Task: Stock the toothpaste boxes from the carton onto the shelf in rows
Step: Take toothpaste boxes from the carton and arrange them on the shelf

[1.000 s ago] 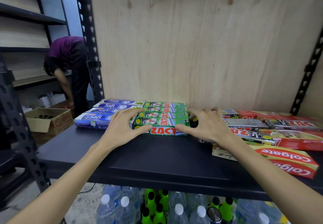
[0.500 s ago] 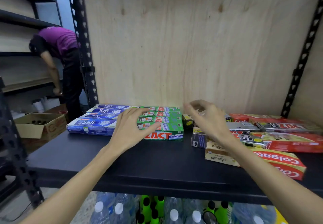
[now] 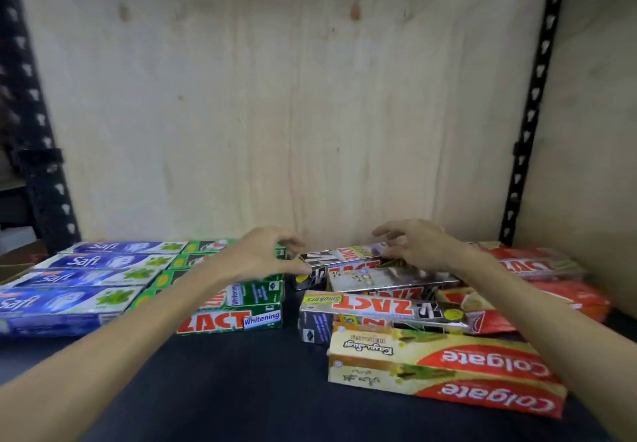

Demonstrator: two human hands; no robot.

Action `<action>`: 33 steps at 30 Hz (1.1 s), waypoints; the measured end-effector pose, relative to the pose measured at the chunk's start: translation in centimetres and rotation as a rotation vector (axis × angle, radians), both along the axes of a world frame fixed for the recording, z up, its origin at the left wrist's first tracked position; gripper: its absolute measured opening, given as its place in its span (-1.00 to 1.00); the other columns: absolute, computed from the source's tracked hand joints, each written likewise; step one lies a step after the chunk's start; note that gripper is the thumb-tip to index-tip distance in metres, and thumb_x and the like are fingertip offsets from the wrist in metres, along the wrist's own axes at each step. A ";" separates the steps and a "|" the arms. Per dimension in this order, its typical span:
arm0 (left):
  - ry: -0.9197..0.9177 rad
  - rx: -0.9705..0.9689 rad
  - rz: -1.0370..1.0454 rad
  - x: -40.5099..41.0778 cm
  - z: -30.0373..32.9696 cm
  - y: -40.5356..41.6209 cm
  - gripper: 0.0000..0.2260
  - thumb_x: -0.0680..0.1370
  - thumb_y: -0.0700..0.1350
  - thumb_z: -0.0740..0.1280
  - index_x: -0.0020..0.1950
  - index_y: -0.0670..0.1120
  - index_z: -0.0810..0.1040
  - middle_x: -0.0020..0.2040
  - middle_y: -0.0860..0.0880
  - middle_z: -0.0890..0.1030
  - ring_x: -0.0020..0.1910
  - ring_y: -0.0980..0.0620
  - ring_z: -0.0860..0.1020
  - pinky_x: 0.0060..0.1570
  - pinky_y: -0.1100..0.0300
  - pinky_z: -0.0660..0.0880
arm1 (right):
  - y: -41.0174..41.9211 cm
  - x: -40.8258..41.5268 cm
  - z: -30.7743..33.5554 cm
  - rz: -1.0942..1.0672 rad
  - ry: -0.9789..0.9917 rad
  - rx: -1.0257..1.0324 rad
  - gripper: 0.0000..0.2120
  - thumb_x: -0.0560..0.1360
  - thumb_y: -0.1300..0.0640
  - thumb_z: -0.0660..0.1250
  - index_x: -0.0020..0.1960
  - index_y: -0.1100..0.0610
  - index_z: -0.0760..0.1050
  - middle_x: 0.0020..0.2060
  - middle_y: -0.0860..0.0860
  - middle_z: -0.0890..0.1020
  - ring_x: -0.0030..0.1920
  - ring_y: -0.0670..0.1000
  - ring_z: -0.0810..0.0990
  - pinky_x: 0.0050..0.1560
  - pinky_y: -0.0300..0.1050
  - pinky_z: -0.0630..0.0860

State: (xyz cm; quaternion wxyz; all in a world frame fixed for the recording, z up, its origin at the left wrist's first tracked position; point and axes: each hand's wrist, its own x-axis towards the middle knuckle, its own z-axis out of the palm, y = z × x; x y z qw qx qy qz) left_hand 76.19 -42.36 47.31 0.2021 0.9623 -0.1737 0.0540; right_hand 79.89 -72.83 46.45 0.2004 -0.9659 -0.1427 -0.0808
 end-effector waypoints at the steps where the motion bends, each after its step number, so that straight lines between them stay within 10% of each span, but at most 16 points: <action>1: 0.024 0.005 0.000 0.6 -0.2 0.0 -0.46 0.39 0.24 0.52 0.31 0.09 0.59 0.17 0.21 0.61 0.14 0.24 0.54 0.24 0.24 0.43 | -0.2 0.4 -0.3 0.023 0.014 0.009 -0.65 0.55 0.01 0.44 0.32 -0.12 0.54 0.20 -0.07 0.66 0.25 0.00 0.57 0.27 -0.11 0.41; 6: -0.033 -0.026 -0.008 2.5 -0.7 0.1 -0.62 0.40 0.16 0.55 0.19 0.13 0.65 0.04 0.22 0.62 0.05 0.33 0.52 0.06 0.39 0.38 | -1.2 1.7 -0.7 0.038 0.001 0.042 -0.58 0.47 -0.08 0.51 0.29 -0.06 0.54 0.08 -0.13 0.67 0.12 -0.11 0.57 -0.13 -0.49 0.29; 12: -0.167 -0.094 0.106 4.6 -1.3 -0.1 -0.67 0.41 -0.02 0.59 0.13 -0.02 0.67 0.05 0.11 0.65 0.06 0.12 0.60 0.14 0.20 0.51 | -0.1 3.3 0.5 0.010 -0.114 -0.134 -0.46 0.35 -0.41 0.43 0.17 -0.15 0.40 -0.06 -0.20 0.68 0.08 -0.07 0.57 0.21 0.02 0.28; 26: -0.141 -0.128 0.185 5.2 -1.4 -0.9 -0.69 0.41 -0.07 0.60 0.11 -0.08 0.67 0.06 0.02 0.66 0.08 0.05 0.60 0.17 0.15 0.52 | 0.3 2.9 -0.4 -0.004 -0.232 -0.139 -0.52 0.47 -0.26 0.43 0.21 -0.12 0.28 -0.19 -0.19 0.71 0.10 -0.06 0.61 0.30 0.09 0.22; 33: -0.090 -0.326 -0.134 -1.0 -0.7 -3.7 -0.85 0.47 0.06 0.52 0.01 0.08 0.72 -0.05 0.19 0.71 -0.03 0.25 0.63 0.08 0.24 0.55 | -2.1 -3.3 0.8 0.152 -0.101 0.093 -0.49 0.35 -0.33 0.46 0.22 -0.17 0.50 -0.12 -0.33 0.70 0.11 -0.30 0.59 0.36 0.02 0.37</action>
